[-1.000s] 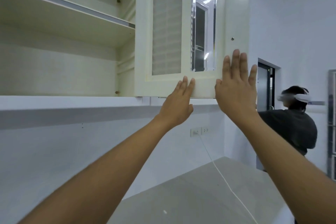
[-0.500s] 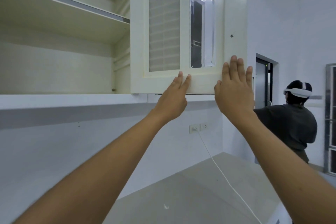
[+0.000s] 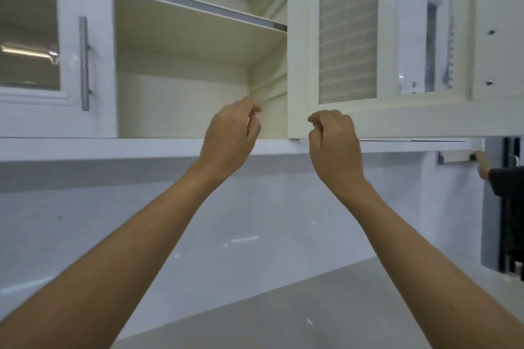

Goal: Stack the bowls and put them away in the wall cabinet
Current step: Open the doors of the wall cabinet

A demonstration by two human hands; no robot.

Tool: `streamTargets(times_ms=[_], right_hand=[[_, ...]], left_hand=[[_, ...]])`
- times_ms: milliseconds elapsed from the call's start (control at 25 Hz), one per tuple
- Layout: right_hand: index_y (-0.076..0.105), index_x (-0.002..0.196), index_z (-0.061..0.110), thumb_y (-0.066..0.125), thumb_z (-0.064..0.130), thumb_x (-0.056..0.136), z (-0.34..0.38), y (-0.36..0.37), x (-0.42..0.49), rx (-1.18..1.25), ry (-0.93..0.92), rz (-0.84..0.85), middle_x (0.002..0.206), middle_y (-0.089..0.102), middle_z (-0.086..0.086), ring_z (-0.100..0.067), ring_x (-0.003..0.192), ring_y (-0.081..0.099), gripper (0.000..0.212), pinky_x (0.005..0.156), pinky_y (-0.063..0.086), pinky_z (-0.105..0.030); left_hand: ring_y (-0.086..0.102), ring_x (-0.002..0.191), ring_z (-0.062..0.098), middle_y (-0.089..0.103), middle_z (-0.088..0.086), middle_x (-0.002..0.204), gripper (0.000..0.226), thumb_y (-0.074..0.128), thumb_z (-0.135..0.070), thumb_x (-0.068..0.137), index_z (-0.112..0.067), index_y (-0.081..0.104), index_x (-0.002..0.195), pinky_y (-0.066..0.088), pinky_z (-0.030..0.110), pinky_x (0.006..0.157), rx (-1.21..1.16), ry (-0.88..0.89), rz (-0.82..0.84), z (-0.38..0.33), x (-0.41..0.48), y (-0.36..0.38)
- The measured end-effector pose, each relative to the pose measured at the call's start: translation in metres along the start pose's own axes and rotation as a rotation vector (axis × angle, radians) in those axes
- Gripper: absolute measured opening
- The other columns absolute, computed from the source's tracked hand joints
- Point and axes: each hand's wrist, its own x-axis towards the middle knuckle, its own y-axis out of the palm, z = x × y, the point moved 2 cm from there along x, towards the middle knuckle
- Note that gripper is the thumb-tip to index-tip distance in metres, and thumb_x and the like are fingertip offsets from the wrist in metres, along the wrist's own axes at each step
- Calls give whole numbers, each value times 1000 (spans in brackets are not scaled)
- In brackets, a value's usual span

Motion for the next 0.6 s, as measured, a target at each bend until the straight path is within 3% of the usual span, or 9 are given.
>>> streamTargets(times_ms=[160, 320, 440, 520, 600], right_hand=[[63, 109, 5, 42, 2, 91, 77, 73, -3, 272, 11, 78, 109, 64, -8, -23, 104, 54, 27, 78, 38, -24], [62, 110, 9, 43, 6, 93, 154, 136, -4, 534, 66, 176, 110, 63, -3, -16, 99, 56, 25, 79, 38, -18], [56, 123, 12, 38, 13, 99, 196, 175, -3, 632, 157, 316, 125, 60, -2, -11, 107, 54, 30, 81, 36, -10], [48, 135, 12, 33, 15, 102, 216, 196, -4, 666, 226, 434, 137, 53, -4, -17, 123, 50, 37, 95, 35, -18], [43, 140, 13, 29, 18, 103, 234, 212, -5, 618, 242, 513, 137, 54, -6, -21, 127, 48, 40, 111, 28, -29]], left_hand=[[61, 94, 29, 69, 10, 104, 23, 49, -10, 93, -5, 60, 113, 49, 42, 86, 119, 13, -133, 66, -13, -74], [52, 119, 32, 56, 16, 132, 39, 52, -12, 91, -2, 50, 129, 41, 40, 102, 260, -39, -190, 128, -24, -136], [27, 146, 31, 29, 15, 158, 58, 50, -23, 97, -4, 30, 148, 24, 39, 119, 386, -114, -104, 172, -30, -167], [8, 152, 26, 10, 12, 164, 68, 44, -32, 100, -6, 13, 154, 11, 35, 121, 461, -158, -11, 200, -35, -179], [-1, 152, 24, 1, 11, 165, 71, 37, -39, 101, -6, 4, 154, 3, 36, 122, 539, -181, 85, 224, -39, -185]])
